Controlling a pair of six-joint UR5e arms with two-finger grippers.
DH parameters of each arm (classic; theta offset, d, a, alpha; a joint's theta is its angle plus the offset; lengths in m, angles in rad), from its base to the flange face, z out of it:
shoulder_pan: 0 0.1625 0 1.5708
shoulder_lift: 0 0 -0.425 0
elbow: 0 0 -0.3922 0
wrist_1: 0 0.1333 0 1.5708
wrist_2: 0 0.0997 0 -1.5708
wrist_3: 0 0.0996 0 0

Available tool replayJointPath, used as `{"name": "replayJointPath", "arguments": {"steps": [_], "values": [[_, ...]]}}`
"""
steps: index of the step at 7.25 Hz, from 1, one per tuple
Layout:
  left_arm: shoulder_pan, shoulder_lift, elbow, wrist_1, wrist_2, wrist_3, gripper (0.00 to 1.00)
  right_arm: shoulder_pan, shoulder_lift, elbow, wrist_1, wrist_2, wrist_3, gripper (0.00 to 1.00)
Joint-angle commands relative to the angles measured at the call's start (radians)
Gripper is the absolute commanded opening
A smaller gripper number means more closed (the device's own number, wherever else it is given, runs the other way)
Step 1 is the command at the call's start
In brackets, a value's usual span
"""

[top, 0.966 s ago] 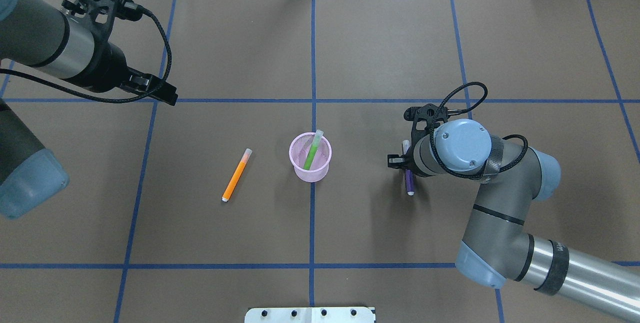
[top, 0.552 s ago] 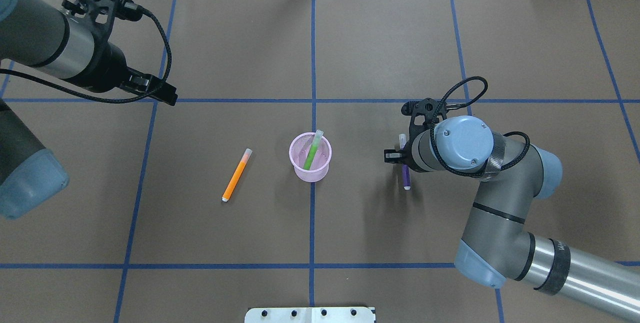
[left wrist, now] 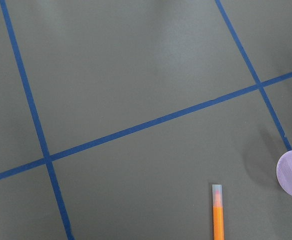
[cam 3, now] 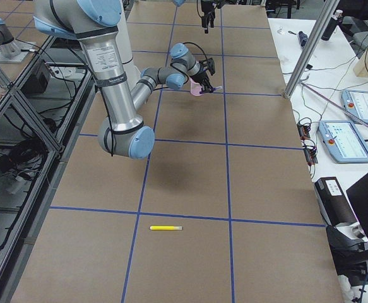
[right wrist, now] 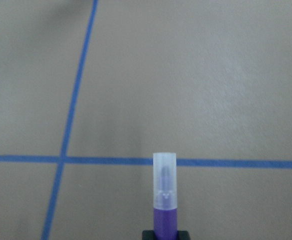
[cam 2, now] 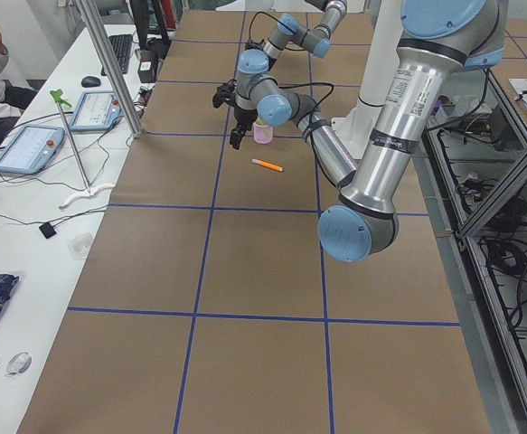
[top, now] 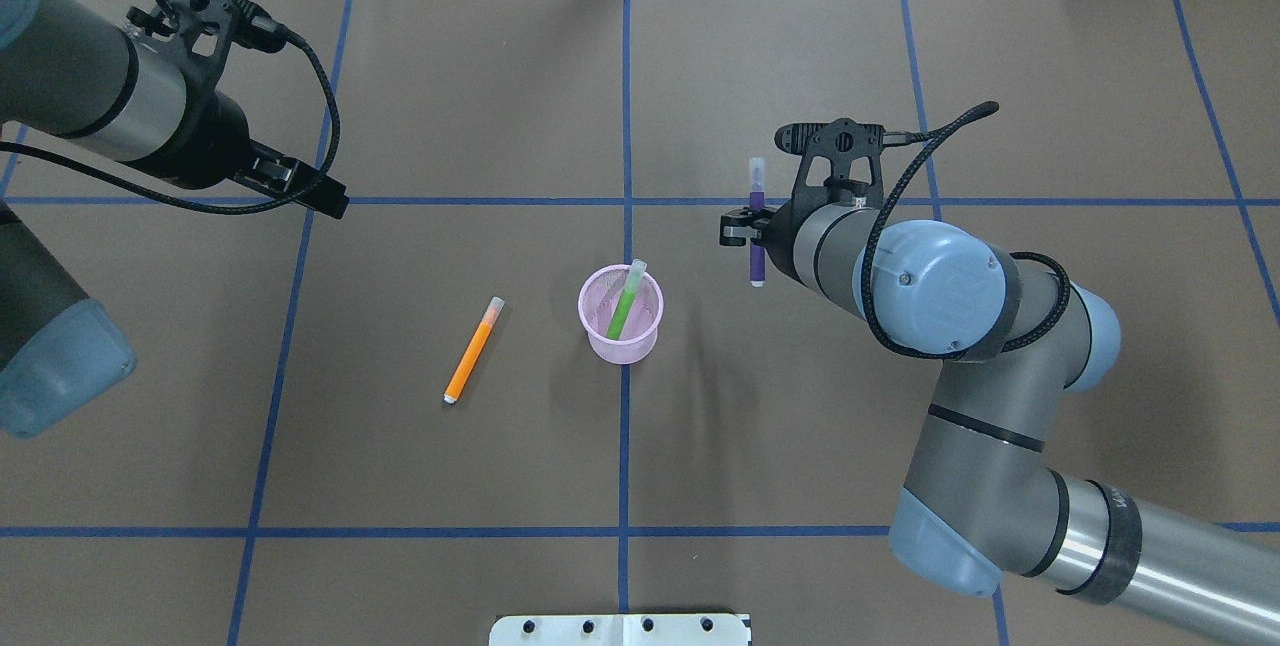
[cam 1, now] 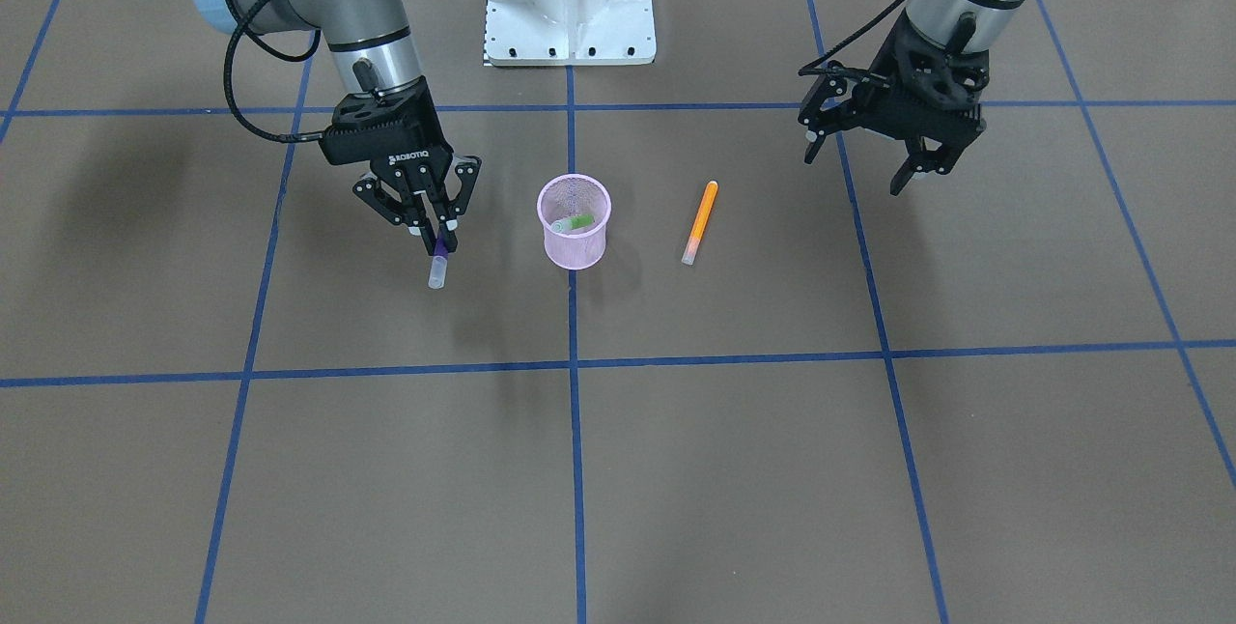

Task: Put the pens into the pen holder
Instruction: 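Lift the purple marker with the right gripper and carry it over the cup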

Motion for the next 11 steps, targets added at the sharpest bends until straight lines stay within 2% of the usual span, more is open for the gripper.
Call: {"name": "replayJointPath", "arguments": {"steps": [1,3,4,7,10,11], "values": [[-0.002,0.037,0.005,0.0,-0.005,0.17,1.0,-0.111,0.005,0.002,0.224,-0.229,-0.102,0.0],[-0.002,0.037,0.007,0.0,-0.005,0.166,1.0,-0.269,0.037,-0.044,0.248,-0.499,-0.091,0.0],[-0.002,0.037,0.004,0.0,-0.005,0.162,1.0,-0.288,0.069,-0.099,0.252,-0.567,-0.085,0.0],[-0.002,0.037,0.002,0.0,-0.007,0.161,1.0,-0.288,0.091,-0.153,0.248,-0.629,0.079,0.0],[-0.002,0.037,0.003,-0.002,-0.007,0.161,1.0,-0.295,0.119,-0.196,0.249,-0.634,0.176,0.0],[-0.001,0.037,0.003,-0.002,-0.007,0.161,1.0,-0.297,0.119,-0.198,0.245,-0.638,0.179,0.68]]}}
